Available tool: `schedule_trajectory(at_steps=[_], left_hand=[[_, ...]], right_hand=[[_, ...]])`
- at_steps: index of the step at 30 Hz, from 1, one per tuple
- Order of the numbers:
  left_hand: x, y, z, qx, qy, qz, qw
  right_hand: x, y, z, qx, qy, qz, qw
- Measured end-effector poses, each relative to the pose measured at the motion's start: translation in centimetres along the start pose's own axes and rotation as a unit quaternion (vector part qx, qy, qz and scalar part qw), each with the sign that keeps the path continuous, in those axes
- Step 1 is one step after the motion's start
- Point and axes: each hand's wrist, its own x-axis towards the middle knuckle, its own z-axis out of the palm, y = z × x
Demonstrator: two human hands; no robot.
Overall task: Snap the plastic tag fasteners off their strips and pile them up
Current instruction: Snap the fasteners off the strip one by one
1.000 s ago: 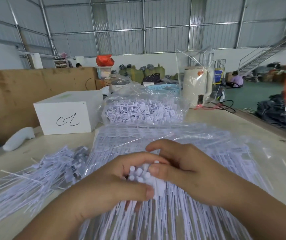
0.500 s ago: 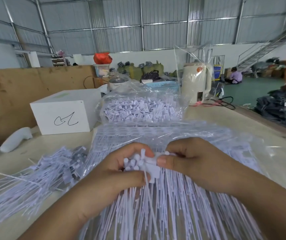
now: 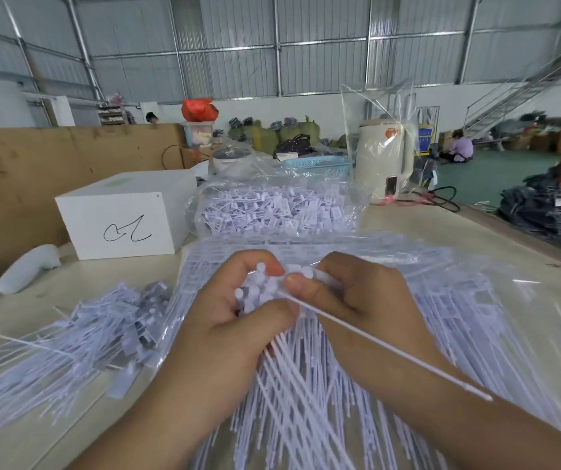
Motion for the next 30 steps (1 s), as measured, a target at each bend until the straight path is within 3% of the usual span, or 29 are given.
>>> schedule_trajectory(at_steps=[2, 4, 6, 8, 10, 16, 21, 26, 30], left_hand=[[0.0, 0.1, 0.0, -0.071, 0.042, -0.037, 0.996], [0.0, 0.2, -0.3, -0.069, 0.032, -0.041, 0.996], [0.1, 0.2, -0.6, -0.042, -0.006, -0.026, 0.999], [0.0, 0.3, -0.8, -0.025, -0.084, -0.012, 0.996], [-0.1, 0.2, -0.9, -0.023, -0.162, -0.009, 0.986], [0.4, 0.2, -1.8, -0.024, -0.296, -0.044, 0.954], [1.0, 0.2, -3.3, 0.017, -0.360, -0.108, 0.927], [0.9, 0.0, -3.2, 0.056, -0.324, -0.092, 0.940], [1.0, -0.3, -3.4, 0.082, -0.253, -0.072, 0.961]], right_hand=[[0.7, 0.0, -0.8, 0.052, 0.090, 0.043, 0.994], [1.5, 0.2, -2.4, 0.080, 0.117, 0.034, 0.989], [1.3, 0.2, -3.0, 0.114, 0.014, 0.012, 0.993], [0.7, 0.2, -2.4, 0.149, -0.156, -0.007, 0.976], [0.3, 0.4, -2.0, 0.139, -0.247, -0.023, 0.959], [0.5, 0.7, -2.7, 0.139, -0.284, 0.001, 0.949], [0.3, 0.5, -2.7, 0.091, -0.301, -0.002, 0.949], [0.3, 0.2, -2.7, 0.013, -0.281, -0.021, 0.959], [1.1, 0.3, -4.4, 0.034, -0.357, 0.021, 0.933]])
